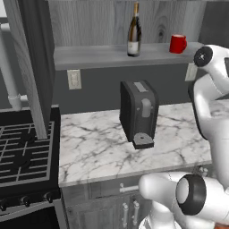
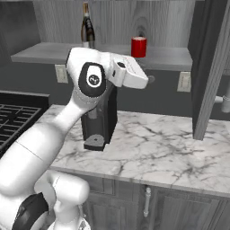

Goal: Open the cabinet directly in front. Then move the wine and the mug to the dining counter with the candle on it.

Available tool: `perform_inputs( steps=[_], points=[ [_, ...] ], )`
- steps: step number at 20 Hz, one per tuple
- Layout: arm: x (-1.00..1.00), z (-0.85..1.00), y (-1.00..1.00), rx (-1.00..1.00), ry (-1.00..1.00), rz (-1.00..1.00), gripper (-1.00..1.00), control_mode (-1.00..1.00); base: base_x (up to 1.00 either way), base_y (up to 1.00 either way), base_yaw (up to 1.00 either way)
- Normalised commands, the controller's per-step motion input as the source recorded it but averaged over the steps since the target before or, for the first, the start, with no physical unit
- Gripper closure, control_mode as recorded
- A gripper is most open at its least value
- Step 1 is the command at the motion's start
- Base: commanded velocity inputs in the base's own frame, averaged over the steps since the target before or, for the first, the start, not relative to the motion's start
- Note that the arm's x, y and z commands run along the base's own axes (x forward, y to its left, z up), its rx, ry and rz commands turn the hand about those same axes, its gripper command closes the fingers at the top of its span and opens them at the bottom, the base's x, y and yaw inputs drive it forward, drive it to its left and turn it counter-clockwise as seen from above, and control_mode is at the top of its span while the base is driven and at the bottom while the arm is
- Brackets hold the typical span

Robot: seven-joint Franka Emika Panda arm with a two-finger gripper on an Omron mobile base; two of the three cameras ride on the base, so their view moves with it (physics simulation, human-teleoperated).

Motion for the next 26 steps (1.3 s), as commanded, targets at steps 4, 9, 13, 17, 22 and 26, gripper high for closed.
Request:
perform_inputs(
  steps=[4,9,13,17,22,26],
  points=[
    [0.0,0.16,0.85,-0.09,0.0,0.56,-1.0,-1.0,0.0,0.0,0.0],
    [0.0,0.35,0.53,-0.2,0.02,0.58,-1.0,-1.0,0.0,0.0,0.0],
    [0.0,0.11,0.09,-0.13,0.11,0.52,-1.0,-1.0,0.0,0.0,0.0],
    [0.16,0.0,0.01,-0.07,0.18,0.33,-1.0,-1.0,0.0,0.0,0.0],
    [0.18,0.0,0.0,0.01,0.17,0.13,-1.0,-1.0,0.0,0.0,0.0],
    [0.0,0.0,0.0,0.04,0.02,0.01,-1.0,-1.0,0.0,0.0,0.0]
  ],
)
